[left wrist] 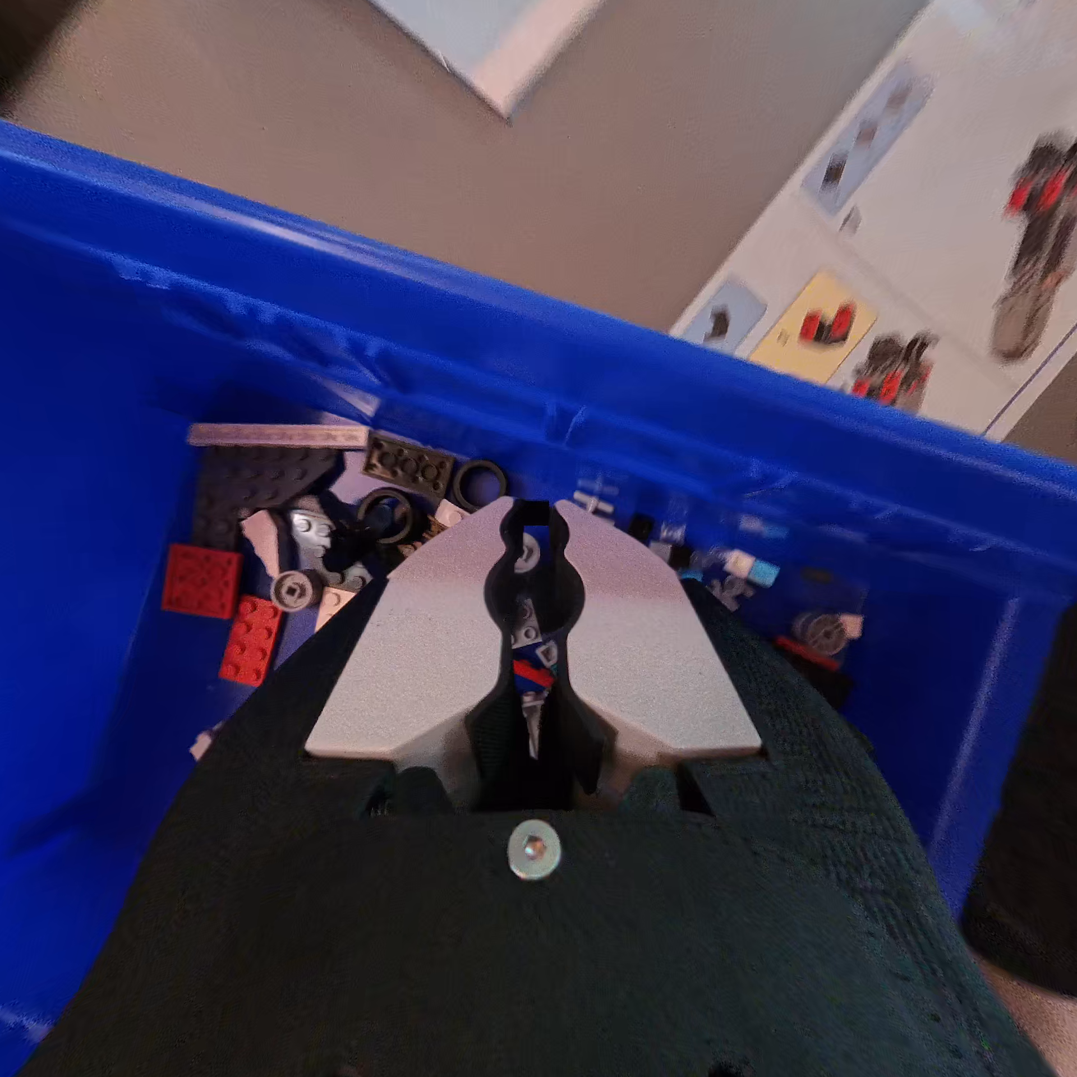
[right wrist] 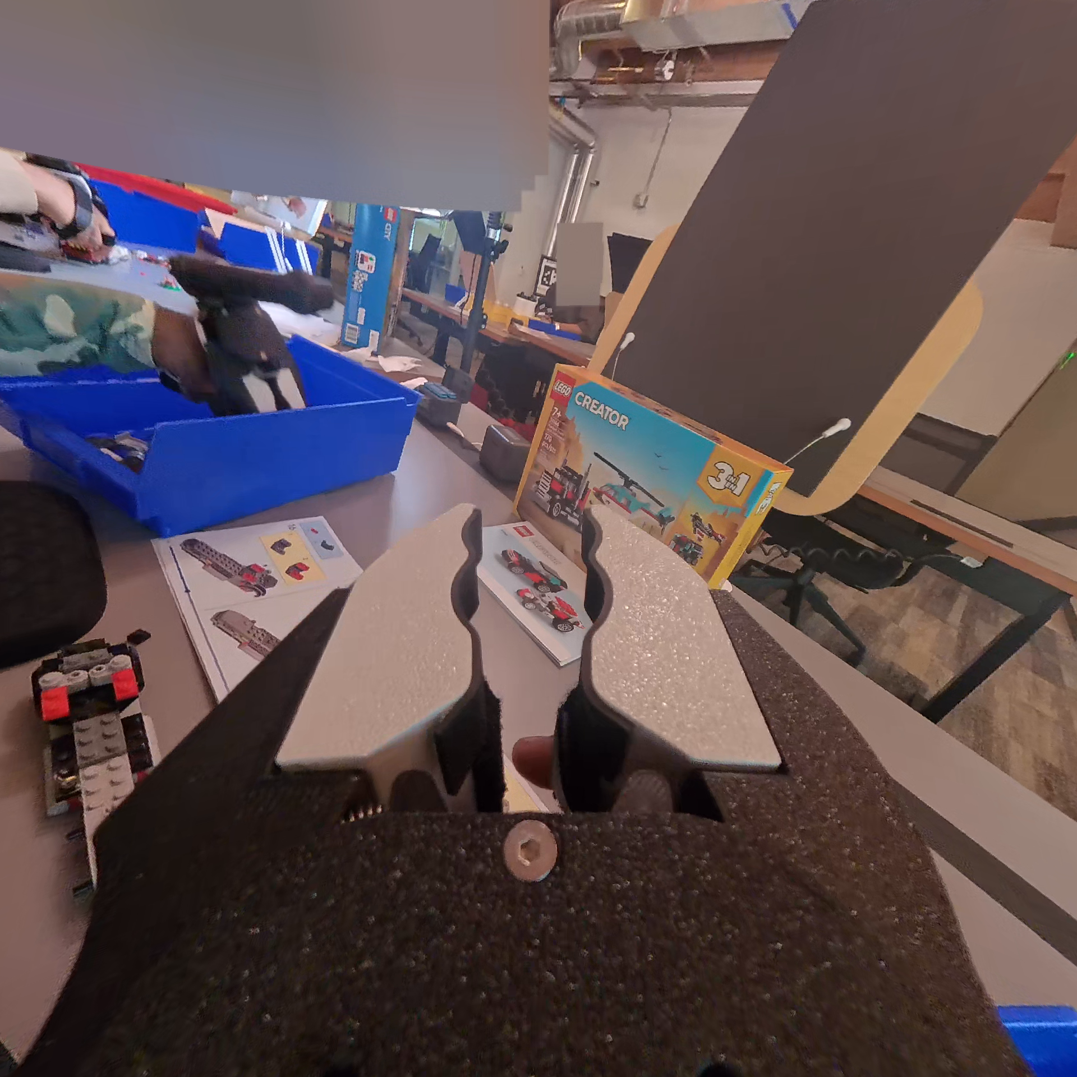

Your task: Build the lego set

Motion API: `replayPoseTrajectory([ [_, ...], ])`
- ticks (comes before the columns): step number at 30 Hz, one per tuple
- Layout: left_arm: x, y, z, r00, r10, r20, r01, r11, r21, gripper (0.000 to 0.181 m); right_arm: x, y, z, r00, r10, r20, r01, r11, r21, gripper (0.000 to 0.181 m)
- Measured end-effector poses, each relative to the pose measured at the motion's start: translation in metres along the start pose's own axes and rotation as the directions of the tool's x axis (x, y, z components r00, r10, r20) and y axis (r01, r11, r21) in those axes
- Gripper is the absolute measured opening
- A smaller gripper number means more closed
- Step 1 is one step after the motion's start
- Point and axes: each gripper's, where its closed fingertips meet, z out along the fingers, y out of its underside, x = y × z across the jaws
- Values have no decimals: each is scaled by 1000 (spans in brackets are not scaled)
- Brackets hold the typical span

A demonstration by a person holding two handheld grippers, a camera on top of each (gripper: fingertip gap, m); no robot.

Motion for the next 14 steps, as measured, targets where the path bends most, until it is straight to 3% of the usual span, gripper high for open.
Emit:
replayPoseTrajectory([
  [3, 7, -27, -34, 994, -111, -12, 110, 953, 282, 8, -4, -1, 2, 1000, -27, 9, 27, 1000, -11, 34],
  [7, 44, -65, -95, 964, -139, -226, 256, 710, 656, 8, -18, -12, 9, 995, -63, 77, 63, 998, -3, 33],
  [11, 86, -88, -139, 910, -60, -409, 387, 474, 791, 8, -41, -30, 20, 979, -105, 175, 99, 994, 40, 29],
  [14, 117, -107, -169, 805, 55, -591, 559, 264, 786, 8, -66, -47, 31, 953, -115, 280, 91, 991, 98, 28],
])
